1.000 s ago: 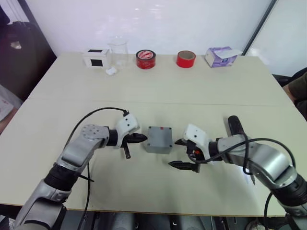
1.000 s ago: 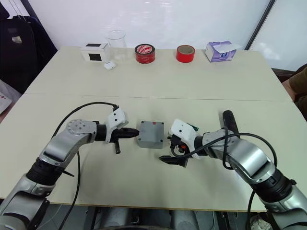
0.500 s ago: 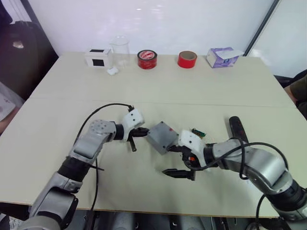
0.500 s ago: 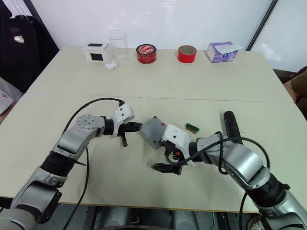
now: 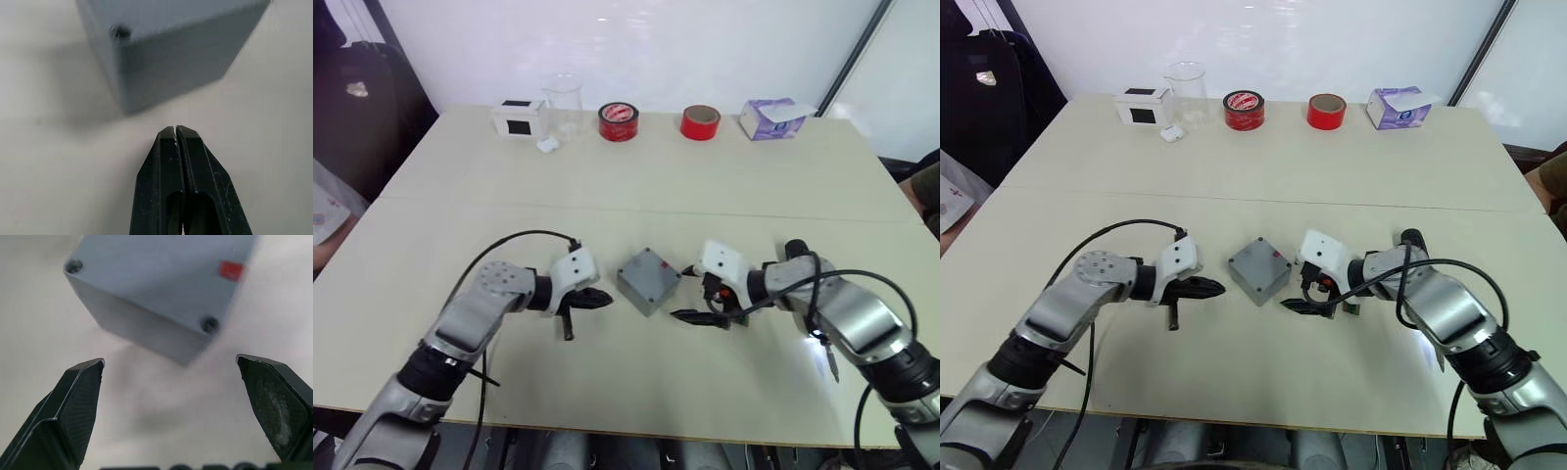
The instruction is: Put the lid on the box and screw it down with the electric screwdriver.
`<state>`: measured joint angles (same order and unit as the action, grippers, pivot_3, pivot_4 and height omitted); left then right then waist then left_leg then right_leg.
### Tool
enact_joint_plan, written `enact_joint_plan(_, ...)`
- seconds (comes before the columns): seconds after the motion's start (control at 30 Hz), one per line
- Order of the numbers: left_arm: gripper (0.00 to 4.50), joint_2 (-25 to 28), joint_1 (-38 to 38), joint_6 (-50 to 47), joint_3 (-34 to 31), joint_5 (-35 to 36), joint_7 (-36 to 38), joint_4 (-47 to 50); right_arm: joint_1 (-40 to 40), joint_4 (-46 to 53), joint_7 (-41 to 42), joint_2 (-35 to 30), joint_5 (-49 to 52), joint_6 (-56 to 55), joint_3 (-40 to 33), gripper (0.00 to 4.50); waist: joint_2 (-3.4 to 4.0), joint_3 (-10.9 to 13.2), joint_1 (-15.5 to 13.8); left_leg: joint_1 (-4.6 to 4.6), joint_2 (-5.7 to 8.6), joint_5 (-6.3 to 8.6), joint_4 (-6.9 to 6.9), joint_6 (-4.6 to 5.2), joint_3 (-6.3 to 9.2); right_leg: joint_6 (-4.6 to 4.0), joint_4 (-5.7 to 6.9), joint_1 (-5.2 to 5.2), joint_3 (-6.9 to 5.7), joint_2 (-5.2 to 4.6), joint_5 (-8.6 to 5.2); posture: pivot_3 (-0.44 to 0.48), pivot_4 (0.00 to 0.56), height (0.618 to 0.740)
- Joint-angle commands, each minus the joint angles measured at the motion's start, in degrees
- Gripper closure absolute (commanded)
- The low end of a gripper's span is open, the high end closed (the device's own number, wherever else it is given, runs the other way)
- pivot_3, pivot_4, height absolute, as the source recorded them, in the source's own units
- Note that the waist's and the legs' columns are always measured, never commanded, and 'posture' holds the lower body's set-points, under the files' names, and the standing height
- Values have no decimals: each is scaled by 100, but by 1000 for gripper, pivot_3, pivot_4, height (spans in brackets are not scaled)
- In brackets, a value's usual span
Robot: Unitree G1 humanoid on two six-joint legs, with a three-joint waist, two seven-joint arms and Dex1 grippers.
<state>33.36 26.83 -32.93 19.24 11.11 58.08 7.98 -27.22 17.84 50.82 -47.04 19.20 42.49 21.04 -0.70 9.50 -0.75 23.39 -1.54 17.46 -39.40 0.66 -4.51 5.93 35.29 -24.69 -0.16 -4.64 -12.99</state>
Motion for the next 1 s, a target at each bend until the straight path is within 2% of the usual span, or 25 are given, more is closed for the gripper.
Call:
enact_joint_plan(0.03,4500,-92,177,157,-35,-120,-139,-49,-37,241,219,96,65,-28,-65,46,0,0,7,0,0,0,-1,0,1,0,0,0,0,1,0,0,150,740)
enact_joint_plan(0.3,4500,-72,224,141,-194,-51,-163,-46,338,946,242,202,420,487,-258,46,0,0,9,-1,-4,0,-3,-1,6,0,5,1,-4,2,0,0,150,740)
enact_joint_plan(0.67,4500,-70,265,163,-193,-40,-120,-107,443,1260,-10,312,426,852,-404,46,0,0,11,-1,-4,0,-10,-1,5,0,7,2,-4,2,0,0,150,740)
enact_joint_plan(0.77,4500,84,231,121,-288,15,-30,-21,532,1281,-34,83,466,897,-778,46,0,0,4,-1,-4,0,-12,-1,5,0,8,3,-4,2,0,0,150,740)
enact_joint_plan(0.83,4500,220,226,43,-444,103,26,41,653,1326,-71,5,665,1029,-1304,46,0,0,-3,0,-4,0,-14,-1,5,0,8,3,-4,2,0,0,150,740)
enact_joint_plan(0.9,4500,376,233,-203,-701,390,143,177,691,1336,-255,209,1200,1394,-2161,46,-1,1,5,1,-4,0,-15,0,6,0,7,5,-4,1,0,0,150,740)
enact_joint_plan(1.0,4500,566,222,-582,-1006,871,383,435,842,1293,-448,275,1473,1550,-2830,46,0,0,13,-2,-9,0,-16,0,10,0,9,5,-4,2,0,0,150,740)
